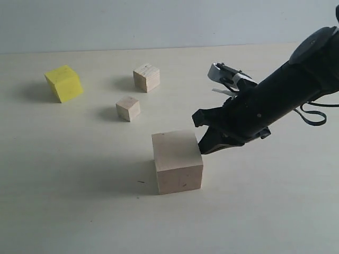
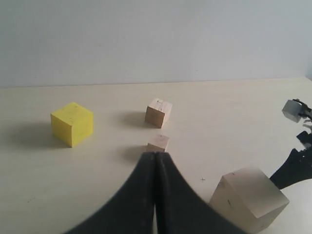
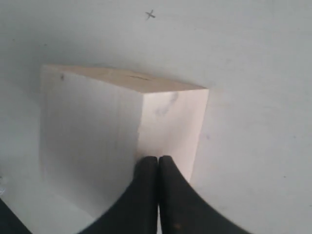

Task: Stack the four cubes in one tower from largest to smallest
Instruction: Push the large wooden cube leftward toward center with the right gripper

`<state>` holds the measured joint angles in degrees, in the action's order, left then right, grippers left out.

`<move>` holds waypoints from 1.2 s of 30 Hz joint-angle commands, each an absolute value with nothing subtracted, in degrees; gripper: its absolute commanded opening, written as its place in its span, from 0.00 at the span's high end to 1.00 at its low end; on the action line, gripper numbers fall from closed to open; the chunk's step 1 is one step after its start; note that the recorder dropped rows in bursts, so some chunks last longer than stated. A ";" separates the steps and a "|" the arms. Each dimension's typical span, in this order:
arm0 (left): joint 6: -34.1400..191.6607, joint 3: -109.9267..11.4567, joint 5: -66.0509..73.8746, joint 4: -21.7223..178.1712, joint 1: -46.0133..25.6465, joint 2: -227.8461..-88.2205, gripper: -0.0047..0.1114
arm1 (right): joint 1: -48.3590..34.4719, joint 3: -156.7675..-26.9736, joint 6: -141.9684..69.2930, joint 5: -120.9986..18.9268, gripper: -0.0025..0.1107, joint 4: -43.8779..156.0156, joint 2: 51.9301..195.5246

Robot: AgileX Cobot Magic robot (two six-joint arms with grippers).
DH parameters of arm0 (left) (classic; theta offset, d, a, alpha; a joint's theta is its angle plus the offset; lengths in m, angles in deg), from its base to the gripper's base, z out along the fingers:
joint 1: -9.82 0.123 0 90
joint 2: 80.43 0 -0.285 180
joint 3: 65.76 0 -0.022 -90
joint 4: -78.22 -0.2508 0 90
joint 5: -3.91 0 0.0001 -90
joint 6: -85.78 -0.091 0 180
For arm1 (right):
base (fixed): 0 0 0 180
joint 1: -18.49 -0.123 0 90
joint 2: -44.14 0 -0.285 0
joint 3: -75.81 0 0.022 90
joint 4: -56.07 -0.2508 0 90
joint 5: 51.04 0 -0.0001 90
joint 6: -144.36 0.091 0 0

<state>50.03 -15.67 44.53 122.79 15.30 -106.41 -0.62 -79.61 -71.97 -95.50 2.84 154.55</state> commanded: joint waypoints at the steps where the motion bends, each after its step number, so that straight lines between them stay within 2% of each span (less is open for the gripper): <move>1: 49.94 -16.08 45.66 123.42 14.88 -106.91 0.96 | -0.85 -79.91 -70.00 -98.49 0.98 6.13 147.93; 5: 49.94 -16.08 45.66 123.42 14.88 -106.91 0.96 | -0.85 -79.79 -63.54 -107.13 0.98 13.39 142.11; 10: 49.94 -16.08 45.66 123.42 14.88 -106.91 0.96 | -1.10 -74.57 -63.98 -107.78 0.98 12.74 140.49; 21: 49.94 -16.08 45.54 123.51 14.88 -106.91 0.96 | -12.82 -71.33 -60.88 -95.82 0.98 12.59 142.14; 36: 49.94 -16.08 45.54 123.62 14.88 -106.91 0.96 | -15.48 -72.70 -61.49 -87.58 0.98 10.55 152.99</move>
<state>50.03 -15.67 45.78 123.22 15.30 -106.41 -15.40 -71.48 -61.11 -88.63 11.04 152.04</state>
